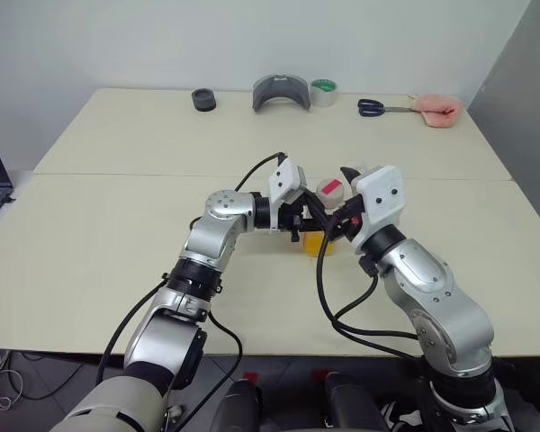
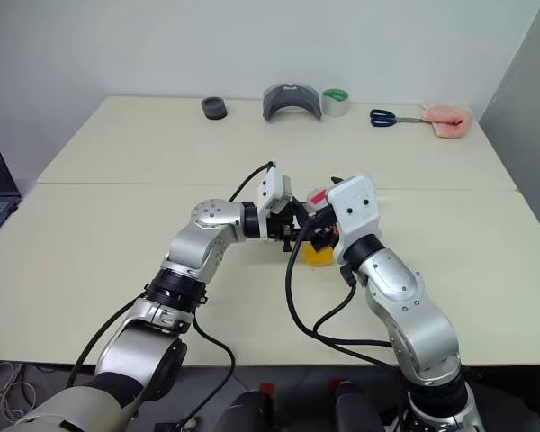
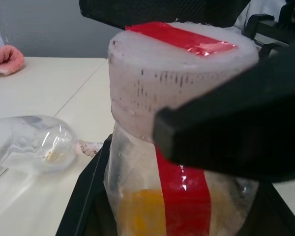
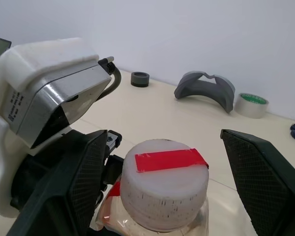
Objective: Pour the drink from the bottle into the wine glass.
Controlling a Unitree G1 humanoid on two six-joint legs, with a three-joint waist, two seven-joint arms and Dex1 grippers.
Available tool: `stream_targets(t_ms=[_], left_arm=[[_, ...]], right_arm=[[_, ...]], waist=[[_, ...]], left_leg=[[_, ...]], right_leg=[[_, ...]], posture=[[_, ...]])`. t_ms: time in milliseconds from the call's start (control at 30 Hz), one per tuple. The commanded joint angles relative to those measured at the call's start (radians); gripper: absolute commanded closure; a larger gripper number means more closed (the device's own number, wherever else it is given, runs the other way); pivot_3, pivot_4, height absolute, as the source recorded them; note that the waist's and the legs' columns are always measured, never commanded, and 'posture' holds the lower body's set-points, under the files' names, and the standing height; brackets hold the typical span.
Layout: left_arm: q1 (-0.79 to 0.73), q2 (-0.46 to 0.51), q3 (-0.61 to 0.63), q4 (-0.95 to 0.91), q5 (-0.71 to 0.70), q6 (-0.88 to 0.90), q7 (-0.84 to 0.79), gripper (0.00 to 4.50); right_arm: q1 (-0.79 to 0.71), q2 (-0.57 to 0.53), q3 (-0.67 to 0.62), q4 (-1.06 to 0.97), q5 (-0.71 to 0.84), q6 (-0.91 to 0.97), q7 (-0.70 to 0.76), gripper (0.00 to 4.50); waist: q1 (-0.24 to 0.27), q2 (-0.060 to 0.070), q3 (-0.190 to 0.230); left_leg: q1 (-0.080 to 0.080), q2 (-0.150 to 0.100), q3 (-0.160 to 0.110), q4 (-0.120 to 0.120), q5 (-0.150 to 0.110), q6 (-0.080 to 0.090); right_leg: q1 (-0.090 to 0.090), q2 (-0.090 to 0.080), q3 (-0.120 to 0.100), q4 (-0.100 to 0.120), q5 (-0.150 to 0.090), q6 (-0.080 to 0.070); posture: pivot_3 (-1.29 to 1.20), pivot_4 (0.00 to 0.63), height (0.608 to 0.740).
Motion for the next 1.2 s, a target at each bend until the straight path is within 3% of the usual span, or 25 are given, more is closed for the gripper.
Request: stream_targets(t_ms=[33, 167, 200, 333, 433, 600, 700, 767, 867, 1000, 1200], left_arm=[[-0.016, -0.005, 0.006, -0.024, -0.006, -0.022, -0.001, 2.67], [-0.014, -0.005, 0.007, -0.025, -0.006, -0.023, -0.001, 2.67], [-0.013, -0.005, 0.007, -0.026, -0.007, -0.022, 0.000, 2.67], [-0.012, -0.003, 0.007, -0.030, -0.009, -0.020, -0.002, 2.67], [-0.014, 0.000, 0.002, -0.030, -0.007, -0.025, -0.014, 2.67], [-0.029, 0.015, -0.006, -0.028, -0.004, -0.046, -0.044, 2.67], [-0.038, 0.022, -0.003, -0.029, -0.009, -0.041, -0.055, 2.67], [-0.040, 0.025, -0.001, -0.038, -0.013, -0.034, -0.058, 2.68], [-0.033, 0.033, 0.002, -0.053, -0.013, -0.030, -0.058, 2.68], [-0.019, 0.044, 0.005, -0.070, -0.013, -0.022, -0.055, 2.68], [-0.017, 0.047, 0.005, -0.073, -0.014, -0.019, -0.050, 2.68]], right_arm=[[0.003, 0.007, -0.005, -0.016, -0.009, -0.027, 0.009, 1.18], [0.007, 0.008, -0.009, -0.013, -0.007, -0.022, 0.019, 2.49], [0.009, 0.010, -0.010, -0.013, -0.005, -0.021, 0.022, 2.59], [0.011, 0.007, -0.010, -0.001, 0.004, -0.046, 0.053, 2.59], [-0.010, -0.032, -0.016, 0.047, 0.043, -0.124, 0.163, 2.59], [-0.178, -0.242, -0.055, 0.252, 0.184, -0.255, 0.604, 2.59], [-0.291, -0.370, -0.056, 0.413, 0.279, -0.215, 0.877, 2.59], [-0.358, -0.406, -0.054, 0.530, 0.304, -0.199, 0.976, 2.59], [-0.407, -0.416, -0.046, 0.621, 0.291, -0.223, 1.036, 2.59], [-0.423, -0.398, -0.068, 0.630, 0.280, -0.242, 1.008, 2.59], [-0.403, -0.393, -0.122, 0.596, 0.298, -0.215, 0.938, 0.61]], waist=[[0.000, 0.000, 0.000], [0.000, 0.000, 0.000], [0.000, 0.000, 0.000], [0.000, 0.000, 0.000], [0.000, 0.000, 0.000], [-0.005, 0.001, 0.001], [-0.006, 0.002, 0.002], [-0.006, 0.001, 0.002], [-0.007, 0.001, 0.002], [-0.008, 0.001, 0.002], [-0.006, 0.001, 0.002]], left_leg=[[0.000, 0.000, 0.000, 0.000, 0.000, 0.000], [0.000, 0.000, 0.000, 0.000, 0.000, 0.000], [0.000, 0.000, 0.000, 0.000, 0.000, 0.000], [0.000, 0.000, 0.000, 0.000, 0.000, 0.000], [0.000, 0.000, 0.000, 0.000, 0.000, 0.000], [0.001, 0.000, 0.001, 0.000, 0.000, 0.000], [0.001, 0.000, 0.000, 0.000, 0.000, 0.000], [0.001, 0.000, 0.000, 0.000, 0.000, 0.001], [0.001, 0.000, 0.000, 0.000, 0.000, 0.001], [0.001, 0.000, 0.000, 0.000, 0.000, 0.000], [0.000, 0.000, 0.000, 0.001, 0.000, 0.000]], right_leg=[[0.000, 0.000, 0.000, 0.000, 0.000, 0.000], [0.000, 0.000, 0.000, 0.000, 0.000, 0.000], [0.000, 0.000, 0.000, 0.000, 0.000, 0.000], [0.000, 0.000, 0.000, 0.000, 0.000, 0.000], [0.000, 0.000, 0.000, 0.000, 0.000, 0.000], [0.000, 0.000, 0.000, 0.000, 0.000, 0.000], [0.001, 0.001, -0.001, 0.000, 0.000, 0.000], [0.002, 0.001, -0.001, -0.001, 0.000, 0.000], [0.001, 0.000, -0.001, -0.001, 0.000, 0.000], [0.001, 0.000, -0.001, 0.000, 0.000, 0.000], [0.001, -0.001, -0.001, 0.000, 0.000, 0.000]], posture=[[0.00, 0.150, 0.740], [0.00, 0.150, 0.740], [0.00, 0.150, 0.740], [0.00, 0.150, 0.740], [0.00, 0.150, 0.740], [0.00, 0.150, 0.740], [0.00, 0.150, 0.740], [0.00, 0.150, 0.740], [0.00, 0.150, 0.740], [0.00, 0.150, 0.740], [0.00, 0.150, 0.740]])
